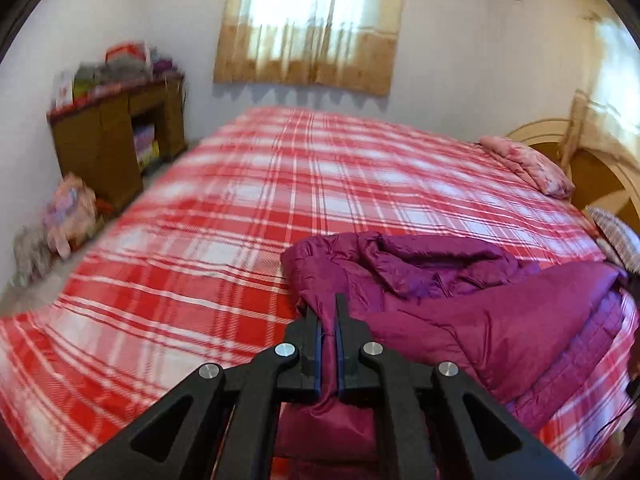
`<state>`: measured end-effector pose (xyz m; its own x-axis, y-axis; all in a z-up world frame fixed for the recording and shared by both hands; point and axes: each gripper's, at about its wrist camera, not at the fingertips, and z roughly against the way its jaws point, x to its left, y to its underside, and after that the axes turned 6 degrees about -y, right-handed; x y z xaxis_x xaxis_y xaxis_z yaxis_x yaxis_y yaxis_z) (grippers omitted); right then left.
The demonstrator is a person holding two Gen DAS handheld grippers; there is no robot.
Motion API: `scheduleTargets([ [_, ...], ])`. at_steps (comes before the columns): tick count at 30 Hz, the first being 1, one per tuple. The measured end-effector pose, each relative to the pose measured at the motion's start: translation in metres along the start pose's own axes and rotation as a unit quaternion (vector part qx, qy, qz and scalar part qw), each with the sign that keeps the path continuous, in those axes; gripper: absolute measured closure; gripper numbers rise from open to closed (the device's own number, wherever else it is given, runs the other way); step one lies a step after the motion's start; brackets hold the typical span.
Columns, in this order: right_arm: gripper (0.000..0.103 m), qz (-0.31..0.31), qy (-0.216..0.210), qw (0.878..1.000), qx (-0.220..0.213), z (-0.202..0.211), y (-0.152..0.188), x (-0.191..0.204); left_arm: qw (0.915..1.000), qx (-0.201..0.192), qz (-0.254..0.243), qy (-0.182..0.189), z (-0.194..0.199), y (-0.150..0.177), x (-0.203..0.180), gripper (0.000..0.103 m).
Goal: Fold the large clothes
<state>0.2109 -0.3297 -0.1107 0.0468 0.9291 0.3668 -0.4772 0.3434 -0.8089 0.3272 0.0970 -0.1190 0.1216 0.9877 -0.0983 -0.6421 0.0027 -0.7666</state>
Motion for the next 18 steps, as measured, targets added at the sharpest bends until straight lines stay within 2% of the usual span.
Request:
scheduleTargets([
  [2,0.095,-0.006,0.011,1.0,0.007,-0.023,-0.008,-0.01,0.9995,0.009,0.029,0.012,-0.015,-0.011,0.008,0.095],
  [4,0.095,-0.008,0.02,1.0,0.015,-0.037,-0.012,-0.017,0.9984,0.001,0.054,0.016,-0.019,-0.02,0.016,0.088],
  [5,0.095,-0.01,0.025,0.999,0.019,-0.046,-0.014,-0.021,0.9978,-0.01,0.066,0.003,-0.019,-0.024,0.021,0.075],
  [6,0.095,-0.011,0.033,0.999,0.026,-0.054,-0.016,-0.025,0.9971,-0.02,0.072,-0.019,-0.02,-0.027,0.026,0.056],
  [8,0.095,-0.012,0.047,0.998,0.035,-0.07,-0.02,-0.032,0.993,-0.046,0.09,-0.062,-0.017,-0.033,0.036,0.033],
  [10,0.095,-0.016,0.057,0.997,0.042,-0.086,-0.023,-0.037,0.9871,-0.064,0.105,-0.103,-0.017,-0.037,0.041,0.03],
  [12,0.095,-0.018,0.068,0.996,0.048,-0.102,-0.027,-0.038,0.9831,-0.077,0.096,-0.136,-0.019,-0.04,0.035,0.03],
  [14,0.094,-0.02,0.079,0.995,0.053,-0.119,-0.031,-0.039,0.9752,-0.104,0.07,-0.182,-0.013,-0.042,0.011,0.03],
  [16,0.091,-0.026,0.085,0.994,0.066,-0.136,-0.035,-0.039,0.9717,-0.125,0.05,-0.194,-0.009,-0.041,-0.008,0.03],
  [18,0.075,-0.03,0.095,0.993,0.068,-0.143,-0.038,-0.039,0.9687,-0.134,0.014,-0.208,-0.011,-0.042,-0.036,0.028],
])
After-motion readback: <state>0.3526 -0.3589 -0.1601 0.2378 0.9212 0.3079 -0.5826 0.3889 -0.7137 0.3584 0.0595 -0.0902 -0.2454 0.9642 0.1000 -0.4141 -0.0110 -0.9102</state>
